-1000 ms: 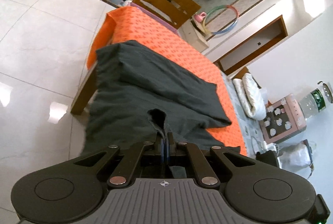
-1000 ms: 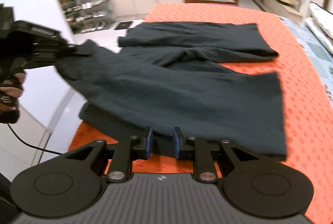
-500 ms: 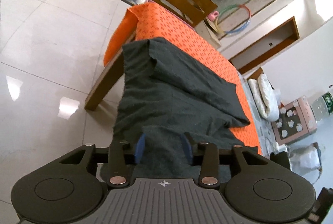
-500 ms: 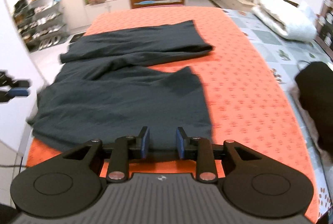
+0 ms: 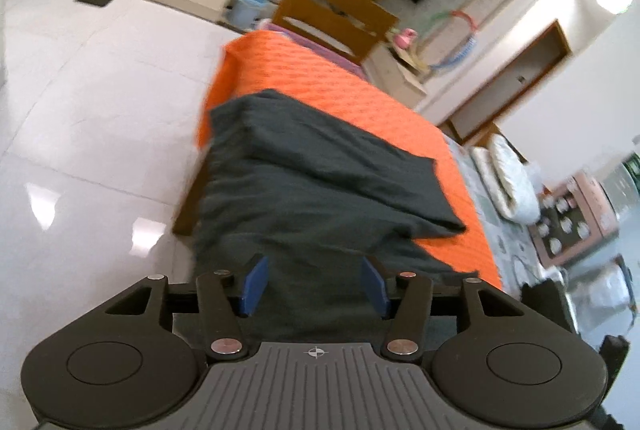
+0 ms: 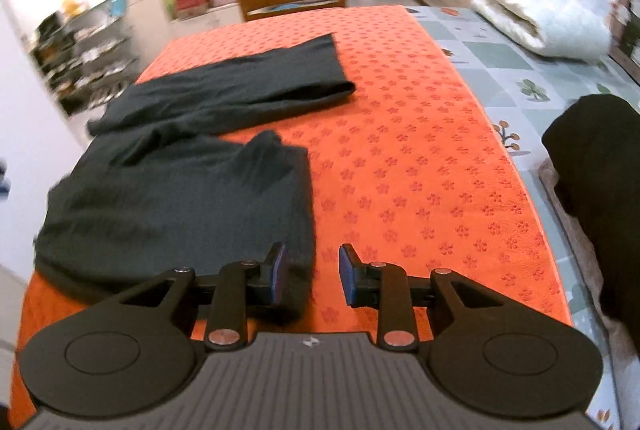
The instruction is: Fold clothes
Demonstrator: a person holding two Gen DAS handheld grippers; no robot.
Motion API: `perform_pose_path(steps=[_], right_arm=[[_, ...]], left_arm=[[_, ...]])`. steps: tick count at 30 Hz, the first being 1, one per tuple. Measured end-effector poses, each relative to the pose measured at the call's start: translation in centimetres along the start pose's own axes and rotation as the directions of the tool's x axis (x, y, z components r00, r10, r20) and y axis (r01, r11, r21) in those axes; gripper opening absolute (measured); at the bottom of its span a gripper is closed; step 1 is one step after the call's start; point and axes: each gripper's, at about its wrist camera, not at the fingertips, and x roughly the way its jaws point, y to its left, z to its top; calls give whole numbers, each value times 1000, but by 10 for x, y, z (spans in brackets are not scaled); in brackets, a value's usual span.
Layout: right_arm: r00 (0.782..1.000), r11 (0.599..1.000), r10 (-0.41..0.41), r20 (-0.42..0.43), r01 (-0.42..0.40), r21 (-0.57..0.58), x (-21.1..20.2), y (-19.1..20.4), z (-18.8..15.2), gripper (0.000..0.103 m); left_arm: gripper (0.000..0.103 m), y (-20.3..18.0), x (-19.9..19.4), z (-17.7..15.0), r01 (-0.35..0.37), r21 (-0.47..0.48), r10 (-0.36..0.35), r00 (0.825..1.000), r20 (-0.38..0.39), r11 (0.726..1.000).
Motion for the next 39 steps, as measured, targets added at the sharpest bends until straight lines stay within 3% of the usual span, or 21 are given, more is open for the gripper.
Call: perform_pose_path(steps=[9, 16, 20, 23, 32, 34, 35, 36, 37, 39], right_arm=[[997, 987, 77, 21, -73, -146, -2, 0, -34, 33], [995, 989, 78, 57, -70, -127, 13, 2, -36, 32], [996, 996, 62, 65, -57, -71, 21, -3, -32, 24], [996, 996, 67, 64, -63, -63, 23, -4, -34, 21], [994, 995, 76, 73, -71, -75, 23, -5, -38, 21], [994, 994, 78, 77, -72, -76, 23, -5, -39, 16], [994, 994, 78, 81, -72, -78, 23, -5, -39, 14], [993, 994, 83, 82, -77, -78, 23, -5, -39, 7], [992, 994, 85, 92, -77, -78, 21, -5, -39, 6], [989, 994, 82, 119, -73, -76, 15, -6, -38, 5]], left_arm=[[57, -95, 75, 14, 152, 125, -136, 983, -127, 981], [61, -151, 144, 12, 205, 216, -150, 958, -246, 955], [62, -184, 183, 10, 262, 260, -171, 929, -328, 929], [62, -200, 213, 9, 324, 257, -198, 887, -417, 911], [60, -209, 263, 0, 319, 214, -156, 820, -550, 923], [53, -210, 271, -3, 325, 203, -157, 804, -574, 923], [40, -211, 274, -4, 328, 197, -157, 795, -586, 924], [10, -212, 278, -5, 331, 192, -157, 786, -598, 924], [5, -218, 278, -6, 342, 209, -160, 790, -591, 916], [5, -229, 278, -7, 362, 245, -165, 800, -577, 899]])
